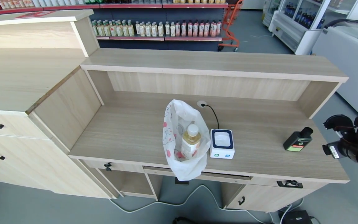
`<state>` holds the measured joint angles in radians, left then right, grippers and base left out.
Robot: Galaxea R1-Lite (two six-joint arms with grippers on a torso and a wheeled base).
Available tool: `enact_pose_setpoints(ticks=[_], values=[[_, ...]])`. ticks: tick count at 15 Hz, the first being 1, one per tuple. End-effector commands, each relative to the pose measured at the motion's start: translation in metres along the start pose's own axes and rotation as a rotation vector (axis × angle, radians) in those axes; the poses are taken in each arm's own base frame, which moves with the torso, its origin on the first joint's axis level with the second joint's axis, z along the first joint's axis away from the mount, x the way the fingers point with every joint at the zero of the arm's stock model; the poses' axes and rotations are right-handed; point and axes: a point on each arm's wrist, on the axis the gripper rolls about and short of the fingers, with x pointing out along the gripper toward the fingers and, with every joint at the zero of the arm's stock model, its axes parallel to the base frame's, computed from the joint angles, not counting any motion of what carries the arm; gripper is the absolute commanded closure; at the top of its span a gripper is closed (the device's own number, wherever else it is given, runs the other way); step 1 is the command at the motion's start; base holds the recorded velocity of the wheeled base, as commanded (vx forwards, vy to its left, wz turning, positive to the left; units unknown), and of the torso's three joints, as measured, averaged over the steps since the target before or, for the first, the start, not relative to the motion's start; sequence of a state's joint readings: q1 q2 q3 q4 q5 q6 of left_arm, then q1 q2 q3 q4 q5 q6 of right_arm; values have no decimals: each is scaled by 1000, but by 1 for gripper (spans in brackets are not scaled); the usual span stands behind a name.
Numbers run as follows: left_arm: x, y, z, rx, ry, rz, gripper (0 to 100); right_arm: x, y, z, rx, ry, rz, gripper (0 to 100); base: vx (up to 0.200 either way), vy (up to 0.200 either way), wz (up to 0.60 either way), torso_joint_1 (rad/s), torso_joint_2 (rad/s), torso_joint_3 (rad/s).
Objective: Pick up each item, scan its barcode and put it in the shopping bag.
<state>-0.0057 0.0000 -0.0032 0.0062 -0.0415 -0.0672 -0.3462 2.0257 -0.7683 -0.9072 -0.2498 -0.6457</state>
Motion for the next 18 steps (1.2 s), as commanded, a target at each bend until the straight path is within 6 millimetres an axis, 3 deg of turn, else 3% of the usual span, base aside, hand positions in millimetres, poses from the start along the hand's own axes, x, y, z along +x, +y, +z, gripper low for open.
enact_pose_setpoints(ticks=[1,7,18], values=[[0,0,0,0,0,0,0,4,16,2,-16,-14,30,0,0,0,0,0,0,0],[0,0,0,0,0,0,0,10,35,5,-24,-54,49,0,0,0,0,0,0,0],[0,0,0,0,0,0,0,30,42,8,3,-89,58,0,0,0,0,0,0,0]])
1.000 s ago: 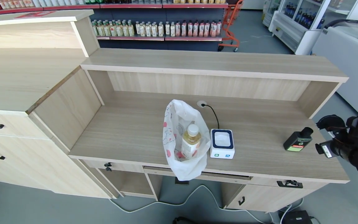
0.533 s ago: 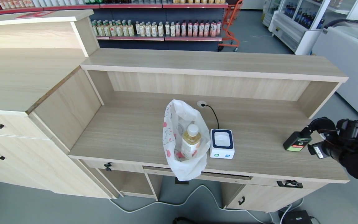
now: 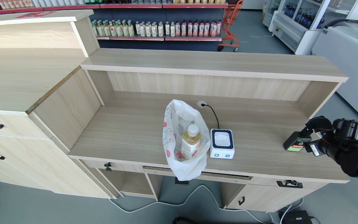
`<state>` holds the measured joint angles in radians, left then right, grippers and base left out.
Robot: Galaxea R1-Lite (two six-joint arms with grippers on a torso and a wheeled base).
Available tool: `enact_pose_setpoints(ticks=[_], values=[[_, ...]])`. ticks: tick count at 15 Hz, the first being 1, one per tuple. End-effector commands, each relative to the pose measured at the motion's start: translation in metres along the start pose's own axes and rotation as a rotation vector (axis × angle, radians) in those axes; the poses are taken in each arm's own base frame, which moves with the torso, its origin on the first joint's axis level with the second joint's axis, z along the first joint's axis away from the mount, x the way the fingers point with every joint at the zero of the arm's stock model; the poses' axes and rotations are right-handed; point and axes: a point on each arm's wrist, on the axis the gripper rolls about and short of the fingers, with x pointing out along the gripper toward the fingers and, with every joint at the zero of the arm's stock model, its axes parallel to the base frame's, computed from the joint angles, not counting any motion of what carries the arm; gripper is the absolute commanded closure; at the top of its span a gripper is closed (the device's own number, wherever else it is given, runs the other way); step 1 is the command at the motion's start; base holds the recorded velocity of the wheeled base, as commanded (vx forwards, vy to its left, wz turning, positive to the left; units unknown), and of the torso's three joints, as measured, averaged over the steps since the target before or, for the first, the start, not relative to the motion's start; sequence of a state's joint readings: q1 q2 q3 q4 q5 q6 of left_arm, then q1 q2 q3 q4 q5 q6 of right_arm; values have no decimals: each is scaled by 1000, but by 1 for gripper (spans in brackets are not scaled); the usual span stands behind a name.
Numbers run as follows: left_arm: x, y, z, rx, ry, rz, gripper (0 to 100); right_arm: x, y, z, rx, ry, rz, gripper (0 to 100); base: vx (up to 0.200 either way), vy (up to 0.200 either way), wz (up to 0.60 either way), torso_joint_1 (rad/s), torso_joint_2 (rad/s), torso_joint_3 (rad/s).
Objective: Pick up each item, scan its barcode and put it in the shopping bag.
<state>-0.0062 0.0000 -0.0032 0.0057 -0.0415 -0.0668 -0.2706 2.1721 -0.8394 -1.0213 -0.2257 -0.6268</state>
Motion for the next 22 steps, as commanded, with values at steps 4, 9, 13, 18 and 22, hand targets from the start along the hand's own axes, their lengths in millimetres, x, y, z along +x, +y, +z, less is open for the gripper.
enact_pose_setpoints(ticks=[4,9,13,18,22], values=[[0,0,0,-1,1,0,0,8,6,-4,5,-16,1,0,0,0,0,0,0,0],[0,0,0,-1,1,0,0,11,13,-6,37,-18,14,0,0,0,0,0,0,0],[0,0,0,-1,1,0,0,17,19,0,57,-40,21,0,0,0,0,0,0,0],[0,0,0,-1,1,0,0,19,37,2,106,-60,74,0,0,0,0,0,0,0],[0,0,0,-1,1,0,0,26,45,0,159,-69,111,0,0,0,0,0,0,0]])
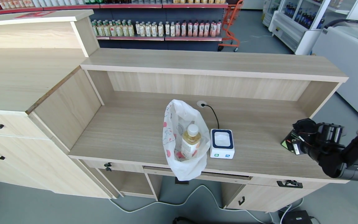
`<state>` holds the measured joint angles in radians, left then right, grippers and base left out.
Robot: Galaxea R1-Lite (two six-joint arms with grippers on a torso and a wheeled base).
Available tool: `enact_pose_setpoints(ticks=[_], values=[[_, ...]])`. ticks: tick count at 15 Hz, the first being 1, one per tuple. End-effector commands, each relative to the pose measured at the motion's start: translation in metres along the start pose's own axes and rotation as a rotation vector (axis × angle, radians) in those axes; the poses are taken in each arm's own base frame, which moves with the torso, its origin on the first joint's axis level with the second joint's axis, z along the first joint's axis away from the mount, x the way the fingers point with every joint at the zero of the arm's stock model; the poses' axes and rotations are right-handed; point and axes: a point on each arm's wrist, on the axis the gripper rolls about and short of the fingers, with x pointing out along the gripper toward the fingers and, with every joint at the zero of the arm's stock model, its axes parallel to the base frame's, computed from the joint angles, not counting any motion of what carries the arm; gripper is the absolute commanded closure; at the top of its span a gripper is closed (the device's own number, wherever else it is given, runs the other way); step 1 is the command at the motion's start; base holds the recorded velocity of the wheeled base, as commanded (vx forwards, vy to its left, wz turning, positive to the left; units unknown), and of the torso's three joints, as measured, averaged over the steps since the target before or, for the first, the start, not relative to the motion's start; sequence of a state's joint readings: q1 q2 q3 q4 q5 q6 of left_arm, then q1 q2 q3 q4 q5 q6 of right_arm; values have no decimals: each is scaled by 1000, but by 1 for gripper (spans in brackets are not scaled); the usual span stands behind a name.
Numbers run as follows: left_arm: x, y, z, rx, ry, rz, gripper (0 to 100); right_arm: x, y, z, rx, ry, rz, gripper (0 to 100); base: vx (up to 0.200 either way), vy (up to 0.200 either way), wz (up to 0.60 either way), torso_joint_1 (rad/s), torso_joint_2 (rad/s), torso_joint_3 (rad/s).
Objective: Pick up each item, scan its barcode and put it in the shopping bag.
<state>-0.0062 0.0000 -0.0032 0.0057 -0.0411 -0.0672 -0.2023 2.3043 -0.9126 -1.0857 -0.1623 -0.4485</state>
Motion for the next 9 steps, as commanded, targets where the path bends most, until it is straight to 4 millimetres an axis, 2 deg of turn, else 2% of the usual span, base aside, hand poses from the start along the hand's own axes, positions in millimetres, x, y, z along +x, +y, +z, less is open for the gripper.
enact_pose_setpoints(ticks=[1,4,9], values=[[0,0,0,0,1,0,0,5,3,-2,3,1,7,0,0,0,0,0,0,0],[0,0,0,0,1,0,0,17,3,4,8,-35,1,0,0,0,0,0,0,0],[0,0,0,0,1,0,0,25,11,-1,3,-29,19,0,0,0,0,0,0,0]])
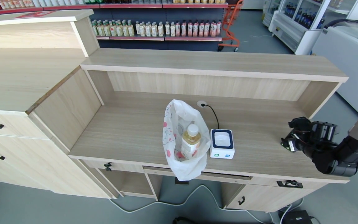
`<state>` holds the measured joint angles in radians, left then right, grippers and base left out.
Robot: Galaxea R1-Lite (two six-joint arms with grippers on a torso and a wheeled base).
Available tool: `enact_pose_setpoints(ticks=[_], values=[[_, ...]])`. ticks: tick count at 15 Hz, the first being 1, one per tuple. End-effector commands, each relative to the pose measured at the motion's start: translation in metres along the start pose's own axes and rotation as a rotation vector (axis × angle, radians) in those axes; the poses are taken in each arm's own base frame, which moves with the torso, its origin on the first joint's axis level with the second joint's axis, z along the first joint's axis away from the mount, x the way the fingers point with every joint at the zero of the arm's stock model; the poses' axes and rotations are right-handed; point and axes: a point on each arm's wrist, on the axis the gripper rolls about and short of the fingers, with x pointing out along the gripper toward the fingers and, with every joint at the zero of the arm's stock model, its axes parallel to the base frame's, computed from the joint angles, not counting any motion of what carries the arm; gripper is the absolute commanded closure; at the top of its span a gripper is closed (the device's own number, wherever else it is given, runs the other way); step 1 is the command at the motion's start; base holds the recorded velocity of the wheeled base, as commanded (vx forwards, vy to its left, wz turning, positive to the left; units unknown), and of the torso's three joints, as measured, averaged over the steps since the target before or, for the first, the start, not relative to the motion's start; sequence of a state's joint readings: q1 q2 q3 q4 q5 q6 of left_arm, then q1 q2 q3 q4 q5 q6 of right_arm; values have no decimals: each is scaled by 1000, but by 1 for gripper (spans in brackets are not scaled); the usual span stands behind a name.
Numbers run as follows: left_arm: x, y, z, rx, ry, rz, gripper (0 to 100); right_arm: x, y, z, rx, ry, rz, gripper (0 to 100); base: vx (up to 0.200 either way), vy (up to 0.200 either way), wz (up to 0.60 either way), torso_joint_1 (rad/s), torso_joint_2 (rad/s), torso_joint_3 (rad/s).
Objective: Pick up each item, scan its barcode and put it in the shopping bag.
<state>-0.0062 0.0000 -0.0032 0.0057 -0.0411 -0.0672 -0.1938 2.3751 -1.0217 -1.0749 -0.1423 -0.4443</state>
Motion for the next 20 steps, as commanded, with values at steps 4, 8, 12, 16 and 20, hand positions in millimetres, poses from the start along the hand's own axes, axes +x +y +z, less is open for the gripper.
enact_pose_setpoints(ticks=[4,8,12,16,20], values=[[0,0,0,0,1,0,0,10,14,-1,-10,-13,20,100,0,0,0,0,0,0],[0,0,0,0,1,0,0,11,19,1,-19,-23,22,100,0,0,0,0,0,0],[0,0,0,0,1,0,0,-45,-23,63,-146,-156,-61,100,0,0,0,0,0,0],[0,0,0,0,1,0,0,-178,-66,82,-466,-342,-152,100,0,0,0,0,0,0],[0,0,0,0,1,0,0,-247,-45,127,-1070,-1054,5,100,0,0,0,0,0,0]])
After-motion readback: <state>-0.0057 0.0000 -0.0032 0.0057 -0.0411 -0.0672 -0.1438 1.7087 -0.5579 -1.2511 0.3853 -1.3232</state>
